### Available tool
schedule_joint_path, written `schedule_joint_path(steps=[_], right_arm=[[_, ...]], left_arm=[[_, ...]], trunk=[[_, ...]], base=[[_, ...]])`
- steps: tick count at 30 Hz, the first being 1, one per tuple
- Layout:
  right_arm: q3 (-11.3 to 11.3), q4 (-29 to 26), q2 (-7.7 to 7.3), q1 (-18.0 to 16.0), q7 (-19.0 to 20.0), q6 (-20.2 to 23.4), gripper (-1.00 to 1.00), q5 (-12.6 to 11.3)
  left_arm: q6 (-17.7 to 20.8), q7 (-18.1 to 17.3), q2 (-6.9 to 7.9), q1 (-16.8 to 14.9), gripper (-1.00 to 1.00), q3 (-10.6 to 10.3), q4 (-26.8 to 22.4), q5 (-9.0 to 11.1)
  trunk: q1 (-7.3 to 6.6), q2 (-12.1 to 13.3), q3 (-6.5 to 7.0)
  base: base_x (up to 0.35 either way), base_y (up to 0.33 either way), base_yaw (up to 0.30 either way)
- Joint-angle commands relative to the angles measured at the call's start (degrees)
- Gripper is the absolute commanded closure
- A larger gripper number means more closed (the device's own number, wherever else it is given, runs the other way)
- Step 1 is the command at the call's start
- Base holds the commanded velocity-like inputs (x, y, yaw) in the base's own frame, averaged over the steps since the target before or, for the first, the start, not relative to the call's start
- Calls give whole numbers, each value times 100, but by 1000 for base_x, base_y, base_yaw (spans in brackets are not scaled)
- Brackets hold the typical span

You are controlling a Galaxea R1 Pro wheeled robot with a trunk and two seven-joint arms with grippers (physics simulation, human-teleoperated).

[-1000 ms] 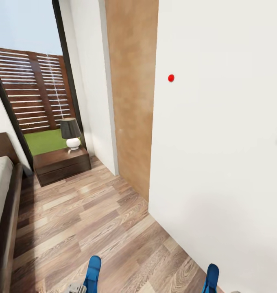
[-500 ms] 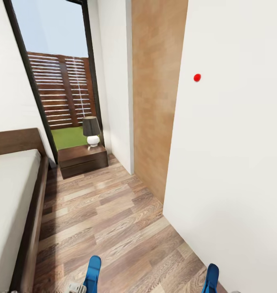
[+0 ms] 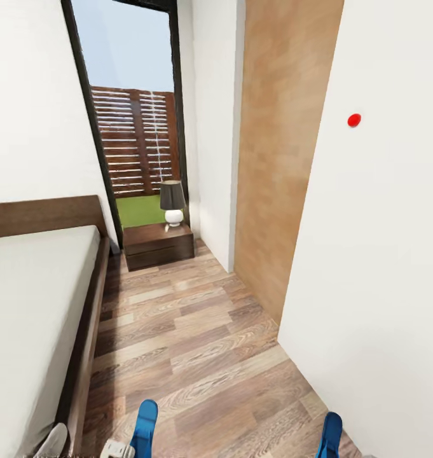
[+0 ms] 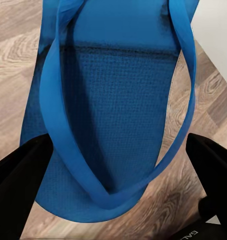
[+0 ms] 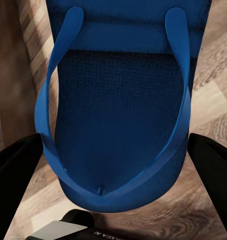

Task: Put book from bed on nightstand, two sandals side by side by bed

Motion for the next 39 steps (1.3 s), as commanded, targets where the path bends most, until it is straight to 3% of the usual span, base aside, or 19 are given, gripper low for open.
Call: schedule_joint_path(steps=[1,9,31,39], right_arm=[[-35,-1,-1,-1,24,29,100,1],[-35,-1,-1,-2,24,29,100,1],[-35,-1,-1,-2,24,29,100,1],[-35,-1,1,-2,24,29,100,1]], left_arm=[[-30,-7,2,-6,100,51,5,-59],[-30,-6,-1,-7,100,51,4,-59],[-30,1,-4,-3,100,46,5,-59],[-30,1,-4,-3,100,42,5,-59]], trunk=[[0,-3,-6],[0,-3,-6],[0,-3,-6],[0,-3,-6]], base=[[0,0,246],[34,0,143],[309,0,21],[78,0,141]])
